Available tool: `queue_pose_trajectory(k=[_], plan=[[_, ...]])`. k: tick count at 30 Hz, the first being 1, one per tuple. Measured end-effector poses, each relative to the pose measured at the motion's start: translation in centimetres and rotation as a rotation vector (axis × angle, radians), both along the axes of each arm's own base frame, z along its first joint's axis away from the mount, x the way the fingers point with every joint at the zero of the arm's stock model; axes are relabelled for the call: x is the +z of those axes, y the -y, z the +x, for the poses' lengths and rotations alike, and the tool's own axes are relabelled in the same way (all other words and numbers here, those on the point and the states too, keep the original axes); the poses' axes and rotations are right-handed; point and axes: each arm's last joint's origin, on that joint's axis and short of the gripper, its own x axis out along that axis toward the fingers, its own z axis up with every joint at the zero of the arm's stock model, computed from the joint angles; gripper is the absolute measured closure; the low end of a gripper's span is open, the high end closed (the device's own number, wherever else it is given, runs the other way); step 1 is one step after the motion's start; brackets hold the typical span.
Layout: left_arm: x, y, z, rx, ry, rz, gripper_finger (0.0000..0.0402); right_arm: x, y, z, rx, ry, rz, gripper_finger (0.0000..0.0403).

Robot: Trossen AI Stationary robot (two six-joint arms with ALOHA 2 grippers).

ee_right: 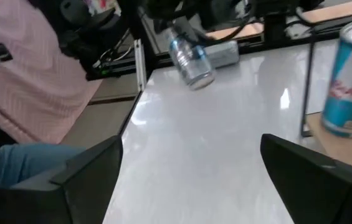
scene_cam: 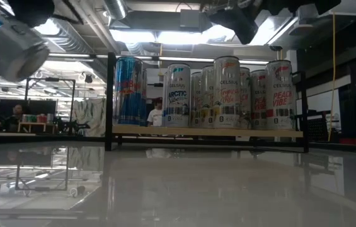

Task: Place canned beverage on shelf
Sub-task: Put the white-blue soda can on the shelf aligned with the other white-blue soda can

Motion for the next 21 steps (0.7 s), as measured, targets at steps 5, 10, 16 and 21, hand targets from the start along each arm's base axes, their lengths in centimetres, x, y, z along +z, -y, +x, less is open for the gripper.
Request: queue_pose_trajectory(k=[5,10,16,21], plan=[[-1.1,0.2,-0.3,0.117,-0.193,-0.108,0.0157,-0.1,-1.0,-0.2,0.035,-0.002,-0.002,0.0027],[-2.8,0.5,-1.2,0.139,-0.375,-0.277,0.0157,-0.1,-1.6,-0.3,0.058,-0.004,-0.003,0.0027],[-5.7,0.3,-2.7,0.146,-0.487,-0.344,0.0157,-0.2,-1.8,-0.4,0.072,-0.008,-0.026,0.0027],[-7.4,-0.1,-3.7,0.155,-0.515,-0.328,0.0157,-0.3,-1.7,-0.4,0.07,-0.016,-0.031,0.0027]])
